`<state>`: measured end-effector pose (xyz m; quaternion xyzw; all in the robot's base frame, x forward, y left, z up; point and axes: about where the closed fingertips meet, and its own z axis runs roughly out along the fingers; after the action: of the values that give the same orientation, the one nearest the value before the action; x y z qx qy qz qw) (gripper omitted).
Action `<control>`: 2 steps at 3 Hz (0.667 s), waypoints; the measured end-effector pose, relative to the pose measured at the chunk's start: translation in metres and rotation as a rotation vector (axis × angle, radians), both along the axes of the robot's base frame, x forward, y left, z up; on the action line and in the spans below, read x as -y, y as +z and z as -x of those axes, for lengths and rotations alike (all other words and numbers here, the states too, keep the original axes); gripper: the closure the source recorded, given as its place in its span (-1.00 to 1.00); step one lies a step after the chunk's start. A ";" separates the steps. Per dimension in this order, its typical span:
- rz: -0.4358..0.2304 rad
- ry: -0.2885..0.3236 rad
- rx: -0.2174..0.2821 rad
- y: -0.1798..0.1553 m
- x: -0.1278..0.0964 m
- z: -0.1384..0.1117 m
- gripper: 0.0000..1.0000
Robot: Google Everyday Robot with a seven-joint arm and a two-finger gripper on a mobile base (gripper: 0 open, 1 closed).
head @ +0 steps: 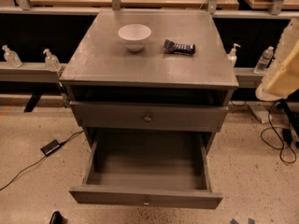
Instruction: Place rxbar blueberry into middle drawer
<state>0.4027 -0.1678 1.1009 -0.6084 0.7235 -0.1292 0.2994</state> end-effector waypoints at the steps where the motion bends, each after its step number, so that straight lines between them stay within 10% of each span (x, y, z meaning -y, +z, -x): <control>1: -0.032 0.000 0.003 0.004 0.010 -0.024 -1.00; 2: -0.101 0.015 -0.064 -0.009 0.015 -0.098 -1.00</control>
Offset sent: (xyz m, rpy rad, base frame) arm 0.2980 -0.0380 -0.0319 0.3037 0.1776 0.0318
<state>0.5012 -0.1828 1.0916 -0.6018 0.7338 -0.0705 0.3073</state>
